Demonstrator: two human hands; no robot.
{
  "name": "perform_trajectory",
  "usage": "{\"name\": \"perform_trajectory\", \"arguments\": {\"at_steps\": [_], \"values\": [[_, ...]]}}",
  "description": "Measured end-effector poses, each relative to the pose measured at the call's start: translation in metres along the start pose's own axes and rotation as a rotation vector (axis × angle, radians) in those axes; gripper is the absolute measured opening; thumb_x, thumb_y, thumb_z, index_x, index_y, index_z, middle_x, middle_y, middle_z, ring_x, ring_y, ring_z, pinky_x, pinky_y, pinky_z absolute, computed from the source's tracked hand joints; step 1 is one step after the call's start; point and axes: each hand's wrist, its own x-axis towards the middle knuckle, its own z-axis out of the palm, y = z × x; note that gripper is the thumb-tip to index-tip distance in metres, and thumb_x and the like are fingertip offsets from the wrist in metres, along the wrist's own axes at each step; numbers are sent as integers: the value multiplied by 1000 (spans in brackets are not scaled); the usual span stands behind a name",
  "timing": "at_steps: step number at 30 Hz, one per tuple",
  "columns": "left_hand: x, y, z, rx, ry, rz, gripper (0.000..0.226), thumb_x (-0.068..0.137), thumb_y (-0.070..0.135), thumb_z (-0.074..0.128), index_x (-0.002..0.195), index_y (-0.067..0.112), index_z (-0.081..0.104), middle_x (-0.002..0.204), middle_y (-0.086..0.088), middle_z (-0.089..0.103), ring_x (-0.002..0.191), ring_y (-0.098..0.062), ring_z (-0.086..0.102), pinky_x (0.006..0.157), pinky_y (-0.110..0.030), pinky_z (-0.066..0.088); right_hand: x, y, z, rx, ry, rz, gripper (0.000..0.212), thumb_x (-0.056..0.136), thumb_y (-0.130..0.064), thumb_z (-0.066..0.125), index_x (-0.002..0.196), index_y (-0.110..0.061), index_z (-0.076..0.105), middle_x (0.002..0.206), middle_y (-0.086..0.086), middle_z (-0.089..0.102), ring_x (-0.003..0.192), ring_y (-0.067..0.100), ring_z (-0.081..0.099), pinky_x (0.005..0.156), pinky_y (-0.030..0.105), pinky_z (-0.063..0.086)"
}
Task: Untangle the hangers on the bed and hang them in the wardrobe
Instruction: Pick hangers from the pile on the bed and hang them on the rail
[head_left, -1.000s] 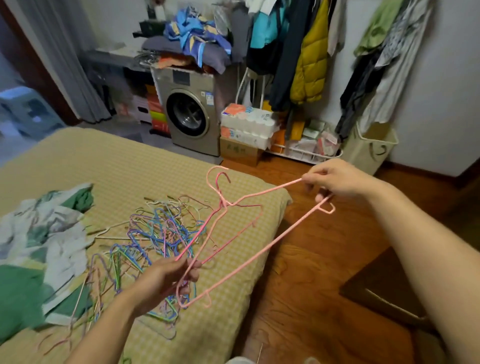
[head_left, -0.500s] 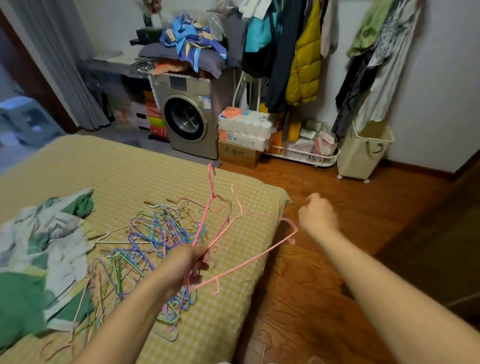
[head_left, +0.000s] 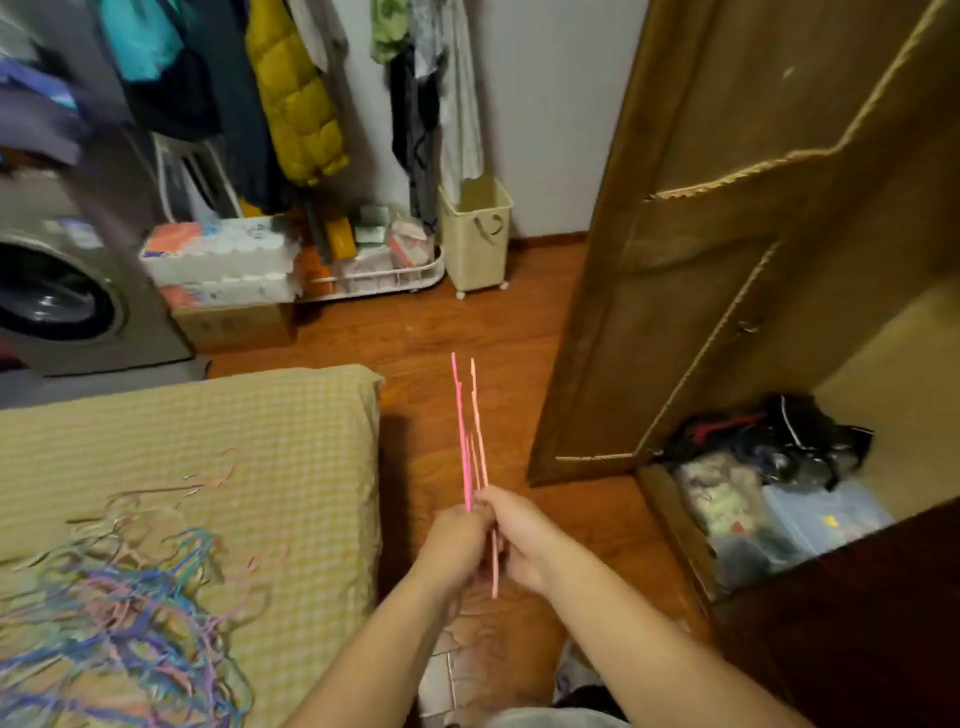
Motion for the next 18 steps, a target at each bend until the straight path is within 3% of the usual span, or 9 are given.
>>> {"name": "perform_trajectory", "arguments": {"at_steps": [2, 4, 6, 8, 11, 14, 16, 18], "values": [[7, 9, 37, 87, -129, -19, 29, 90, 25, 55, 106, 6, 69, 79, -11, 74, 72, -26, 72, 63, -37, 58, -7, -11, -43, 63, 98, -75, 25, 96, -29, 55, 95, -12, 74, 84, 18, 72, 74, 32, 68, 69, 46, 57], [11, 19, 85, 209, -236, -44, 23, 94, 23, 52, 103, 9, 69, 74, -3, 71, 64, -17, 67, 56, -25, 47, -12, -19, -102, 131, 214, -119, 24, 99, -27, 55, 110, -14, 71, 106, 12, 72, 88, 24, 68, 72, 41, 57], [16, 28, 111, 276, -264, -69, 20, 95, 21, 50, 101, 13, 67, 80, -3, 65, 66, -17, 58, 60, -25, 40, -11, -23, -149, 163, 358, -126, 30, 100, -33, 54, 127, -22, 61, 127, 1, 60, 115, 24, 59, 80, 36, 53], [27, 39, 145, 329, -304, -68, 23, 96, 26, 50, 107, 14, 66, 92, -5, 63, 77, -21, 55, 65, -29, 43, -15, -32, -205, 204, 466, -158, 35, 101, -34, 51, 135, -28, 55, 136, 0, 52, 127, 28, 50, 93, 41, 51], [40, 69, 202, 399, -414, 7, 25, 97, 29, 52, 117, 21, 63, 102, -4, 64, 87, -21, 58, 72, -34, 51, -32, -59, -285, 224, 552, -291, 35, 99, -23, 49, 134, -26, 54, 123, 1, 59, 108, 20, 56, 97, 40, 49], [42, 115, 266, 394, -516, 89, 23, 94, 11, 50, 114, 14, 61, 94, -6, 60, 73, -16, 56, 62, -29, 45, -65, -102, -349, 250, 613, -427, 42, 97, -13, 48, 136, -26, 52, 122, 6, 60, 84, 12, 56, 77, 29, 49], [35, 142, 303, 386, -601, 127, 22, 91, 4, 49, 108, 13, 59, 80, -5, 52, 59, -13, 47, 56, -26, 37, -93, -122, -380, 286, 656, -534, 40, 99, -16, 49, 137, -27, 54, 134, 6, 55, 87, 10, 51, 81, 29, 47], [30, 171, 338, 446, -638, 188, 22, 90, 11, 52, 109, 13, 62, 78, -3, 56, 60, -14, 48, 59, -27, 39, -124, -142, -403, 306, 728, -620, 29, 100, -20, 50, 125, -25, 63, 133, 2, 55, 102, 14, 54, 92, 34, 50]]}}
